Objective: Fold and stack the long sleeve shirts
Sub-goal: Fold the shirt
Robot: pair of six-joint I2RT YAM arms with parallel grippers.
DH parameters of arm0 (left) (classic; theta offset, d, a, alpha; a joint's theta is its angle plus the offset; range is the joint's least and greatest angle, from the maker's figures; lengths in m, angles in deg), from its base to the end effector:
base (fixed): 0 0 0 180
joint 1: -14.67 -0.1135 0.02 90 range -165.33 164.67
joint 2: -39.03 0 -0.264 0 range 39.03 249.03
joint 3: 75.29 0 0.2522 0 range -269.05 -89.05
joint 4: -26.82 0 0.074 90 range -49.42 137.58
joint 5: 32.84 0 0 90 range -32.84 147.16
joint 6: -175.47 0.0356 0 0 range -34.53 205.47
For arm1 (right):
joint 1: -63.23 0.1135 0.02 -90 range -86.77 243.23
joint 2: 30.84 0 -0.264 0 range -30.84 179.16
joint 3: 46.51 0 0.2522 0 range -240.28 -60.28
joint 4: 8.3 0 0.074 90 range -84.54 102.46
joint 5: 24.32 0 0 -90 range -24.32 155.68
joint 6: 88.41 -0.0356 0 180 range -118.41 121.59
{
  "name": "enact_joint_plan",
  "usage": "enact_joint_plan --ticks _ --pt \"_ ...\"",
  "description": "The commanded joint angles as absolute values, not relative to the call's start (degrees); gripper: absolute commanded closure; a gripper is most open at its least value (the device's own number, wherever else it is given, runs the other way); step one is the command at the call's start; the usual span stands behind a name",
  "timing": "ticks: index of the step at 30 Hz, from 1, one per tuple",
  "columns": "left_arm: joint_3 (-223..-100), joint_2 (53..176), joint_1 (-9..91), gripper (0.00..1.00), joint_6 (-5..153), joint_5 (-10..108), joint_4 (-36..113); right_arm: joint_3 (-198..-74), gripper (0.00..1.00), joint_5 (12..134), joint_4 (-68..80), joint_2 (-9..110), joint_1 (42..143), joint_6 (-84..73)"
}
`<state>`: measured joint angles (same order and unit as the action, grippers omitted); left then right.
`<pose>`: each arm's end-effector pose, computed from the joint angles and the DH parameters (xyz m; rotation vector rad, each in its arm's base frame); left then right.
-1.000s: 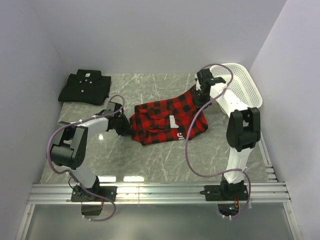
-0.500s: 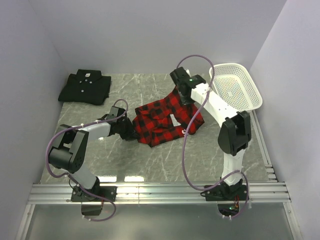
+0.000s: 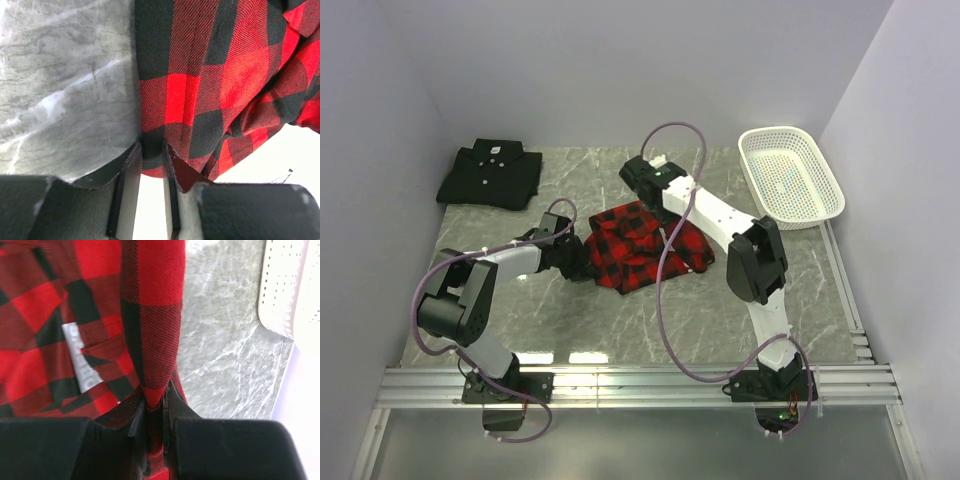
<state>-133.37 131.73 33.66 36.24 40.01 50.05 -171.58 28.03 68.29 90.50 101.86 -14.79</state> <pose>0.2779 -0.1067 0.1425 -0.5988 2.6717 -0.7835 0.3566 0.2571 0.2577 -0.3591 2.4967 -0.5864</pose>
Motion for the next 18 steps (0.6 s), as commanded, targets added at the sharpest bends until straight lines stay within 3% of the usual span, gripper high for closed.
enact_joint_plan --ticks 1,18 --pt "-132.8 130.3 34.1 0.71 36.9 40.2 51.8 -176.6 1.0 23.7 70.3 90.5 104.3 -17.5" --pt "-132.9 128.8 34.4 0.71 36.6 41.2 53.1 -185.3 1.0 24.8 67.5 95.5 111.0 -12.4"
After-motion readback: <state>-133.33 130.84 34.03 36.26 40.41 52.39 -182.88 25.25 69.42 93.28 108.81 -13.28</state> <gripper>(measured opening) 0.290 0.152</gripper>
